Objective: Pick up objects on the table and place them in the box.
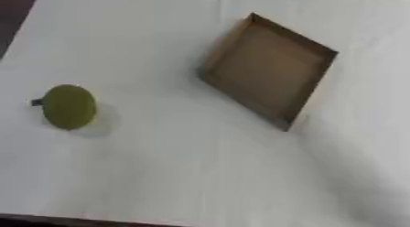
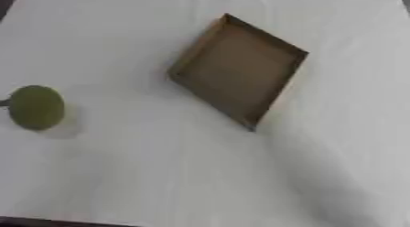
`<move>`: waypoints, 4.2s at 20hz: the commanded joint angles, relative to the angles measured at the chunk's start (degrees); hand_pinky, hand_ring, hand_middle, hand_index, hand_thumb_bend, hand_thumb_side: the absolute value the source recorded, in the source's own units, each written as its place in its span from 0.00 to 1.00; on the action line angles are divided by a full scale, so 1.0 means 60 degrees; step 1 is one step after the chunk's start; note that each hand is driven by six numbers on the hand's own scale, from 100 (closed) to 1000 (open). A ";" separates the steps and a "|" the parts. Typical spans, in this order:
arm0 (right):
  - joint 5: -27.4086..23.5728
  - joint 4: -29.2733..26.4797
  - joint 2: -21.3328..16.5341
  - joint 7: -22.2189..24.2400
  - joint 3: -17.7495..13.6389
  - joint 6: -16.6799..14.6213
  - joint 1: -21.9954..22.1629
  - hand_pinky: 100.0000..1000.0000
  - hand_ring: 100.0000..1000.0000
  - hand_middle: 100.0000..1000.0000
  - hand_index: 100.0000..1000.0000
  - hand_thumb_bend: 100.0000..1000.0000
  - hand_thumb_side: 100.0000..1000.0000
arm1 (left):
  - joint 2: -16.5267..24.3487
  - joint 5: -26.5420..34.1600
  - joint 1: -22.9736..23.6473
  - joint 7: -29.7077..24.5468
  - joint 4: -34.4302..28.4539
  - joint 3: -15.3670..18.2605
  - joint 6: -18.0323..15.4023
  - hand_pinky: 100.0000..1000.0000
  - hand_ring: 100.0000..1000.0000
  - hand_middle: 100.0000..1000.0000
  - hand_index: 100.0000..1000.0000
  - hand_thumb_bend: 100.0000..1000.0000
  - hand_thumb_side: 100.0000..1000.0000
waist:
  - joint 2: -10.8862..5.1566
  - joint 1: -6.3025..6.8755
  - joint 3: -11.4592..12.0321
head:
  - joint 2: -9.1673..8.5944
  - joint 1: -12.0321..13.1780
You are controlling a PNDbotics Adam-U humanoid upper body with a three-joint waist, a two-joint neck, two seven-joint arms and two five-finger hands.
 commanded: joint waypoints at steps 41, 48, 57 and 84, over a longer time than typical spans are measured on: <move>-0.0155 -0.0157 -0.0236 0.0365 0.0225 0.0124 -0.0073 0.83 0.68 0.56 0.65 0.00 0.47 | 0.0632 -0.0231 -0.3591 -0.4878 0.2095 -0.3083 0.2731 0.96 0.94 0.78 0.92 0.36 0.87 | -0.0398 0.0088 -0.0249 | 0.0137 0.0400; -0.0180 -0.0157 -0.0194 0.0385 0.0231 0.0150 -0.0045 0.83 0.68 0.56 0.65 0.00 0.47 | 0.0321 -0.0357 -0.3919 -0.5339 0.2808 -0.3264 0.2466 0.95 0.92 0.78 0.92 0.39 0.83 | -0.0381 0.0065 -0.0295 | 0.0119 0.0448; -0.0204 -0.0157 -0.0128 0.0379 0.0226 0.0194 0.0027 0.83 0.68 0.56 0.65 0.00 0.47 | -0.0019 -0.0260 -0.4213 -0.5537 0.2856 -0.3332 0.2303 0.89 0.86 0.71 0.90 0.31 0.75 | -0.0376 0.0071 -0.0324 | 0.0100 0.0480; -0.0301 -0.0157 -0.0037 0.0413 0.0235 0.0225 0.0174 0.84 0.68 0.56 0.66 0.00 0.47 | -0.0518 -0.2137 -0.4532 -0.4175 0.3153 -0.3469 0.1706 0.40 0.48 0.43 0.68 0.04 0.00 | -0.0385 0.0093 -0.0318 | 0.0053 0.0489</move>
